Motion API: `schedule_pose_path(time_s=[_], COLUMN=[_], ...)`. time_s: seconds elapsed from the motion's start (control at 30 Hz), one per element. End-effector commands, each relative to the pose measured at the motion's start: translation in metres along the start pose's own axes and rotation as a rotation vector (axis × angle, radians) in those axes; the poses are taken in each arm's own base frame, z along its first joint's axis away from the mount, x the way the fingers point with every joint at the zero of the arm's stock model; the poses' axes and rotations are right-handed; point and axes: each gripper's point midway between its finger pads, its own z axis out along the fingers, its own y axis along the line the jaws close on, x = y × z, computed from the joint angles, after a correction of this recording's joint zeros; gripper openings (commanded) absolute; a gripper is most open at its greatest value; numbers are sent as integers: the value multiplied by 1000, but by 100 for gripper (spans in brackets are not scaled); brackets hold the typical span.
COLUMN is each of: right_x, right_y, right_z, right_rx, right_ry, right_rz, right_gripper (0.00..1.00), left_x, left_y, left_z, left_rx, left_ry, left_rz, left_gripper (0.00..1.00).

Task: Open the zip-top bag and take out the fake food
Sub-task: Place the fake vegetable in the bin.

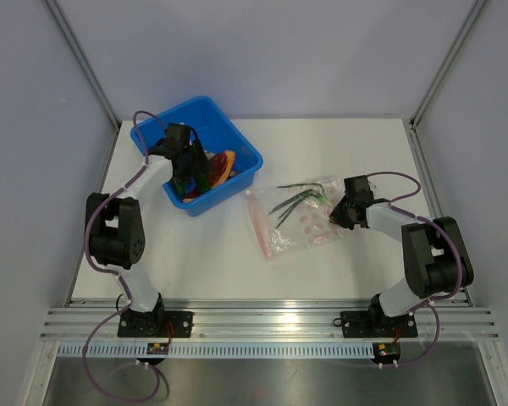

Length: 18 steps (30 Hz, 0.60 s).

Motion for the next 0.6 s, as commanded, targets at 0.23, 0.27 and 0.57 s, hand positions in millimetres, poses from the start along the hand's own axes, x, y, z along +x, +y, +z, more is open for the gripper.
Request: schedule_pose_path(time_s=[0.23, 0.27, 0.57], right_x=[-14, -14, -15], right_y=[14, 15, 17], right_z=[-5, -5, -7], right_rx=[-49, -51, -69], right_ry=[-30, -28, -35], right_rz=[-10, -12, -16], right_gripper=[0, 0, 0], left_x=[-46, -44, 10], left_y=[-59, -63, -88], left_z=[-114, -118, -139], left_rx=[234, 246, 433], left_ry=[-202, -200, -103], left_rz=[24, 30, 51], left_gripper=[72, 72, 74])
